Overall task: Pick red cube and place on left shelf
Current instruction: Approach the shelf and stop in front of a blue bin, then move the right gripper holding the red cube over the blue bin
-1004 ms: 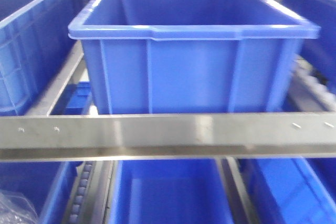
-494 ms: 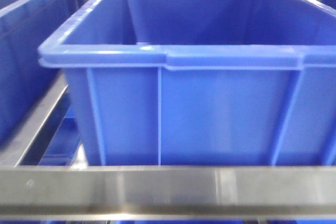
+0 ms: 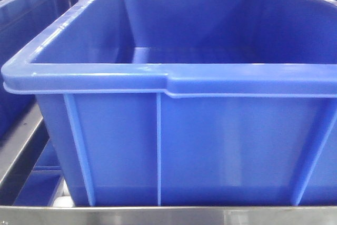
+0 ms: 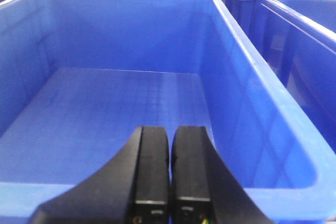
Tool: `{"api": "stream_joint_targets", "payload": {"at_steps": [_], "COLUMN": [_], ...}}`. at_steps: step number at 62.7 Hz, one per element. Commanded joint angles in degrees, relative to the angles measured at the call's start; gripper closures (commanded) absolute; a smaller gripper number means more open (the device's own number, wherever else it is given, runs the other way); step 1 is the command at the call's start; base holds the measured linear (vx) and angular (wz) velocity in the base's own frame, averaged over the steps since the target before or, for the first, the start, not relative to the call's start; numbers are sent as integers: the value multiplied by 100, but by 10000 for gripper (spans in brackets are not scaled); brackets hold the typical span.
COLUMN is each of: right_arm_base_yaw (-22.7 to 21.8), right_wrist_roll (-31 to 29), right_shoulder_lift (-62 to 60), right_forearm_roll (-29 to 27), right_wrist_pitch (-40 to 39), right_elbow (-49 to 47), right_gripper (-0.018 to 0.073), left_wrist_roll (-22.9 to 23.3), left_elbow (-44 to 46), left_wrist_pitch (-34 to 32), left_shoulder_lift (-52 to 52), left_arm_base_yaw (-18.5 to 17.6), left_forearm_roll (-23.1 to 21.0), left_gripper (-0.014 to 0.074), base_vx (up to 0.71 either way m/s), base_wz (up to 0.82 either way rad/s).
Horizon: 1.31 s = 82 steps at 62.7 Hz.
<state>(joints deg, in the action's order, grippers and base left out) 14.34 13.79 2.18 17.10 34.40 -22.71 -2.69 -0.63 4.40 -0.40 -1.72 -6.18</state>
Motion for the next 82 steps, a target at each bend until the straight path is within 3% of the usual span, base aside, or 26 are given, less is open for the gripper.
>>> {"api": "stream_joint_targets", "payload": {"at_steps": [1, 71, 82], "right_arm_base_yaw": [-28, -28, -28], "right_wrist_roll": [-41, -41, -127], "right_shoulder_lift": [82, 117, 620], "right_forearm_roll": [116, 74, 61], "right_wrist_pitch": [-457, -615, -670], "right_elbow": [-157, -157, -658], "right_gripper": [510, 510, 510], "left_wrist_roll": [42, 42, 42], "left_elbow": [-136, -136, -136], "left_wrist_pitch": [-487, -487, -487], "left_shoulder_lift": [-90, -90, -90], "left_arm_base_yaw": [-27, -27, -27], "left_forearm_roll": [-27, -27, -27], "left_gripper": [495, 495, 495], "base_vx": [0, 0, 0], "base_wz": [0, 0, 0]}}
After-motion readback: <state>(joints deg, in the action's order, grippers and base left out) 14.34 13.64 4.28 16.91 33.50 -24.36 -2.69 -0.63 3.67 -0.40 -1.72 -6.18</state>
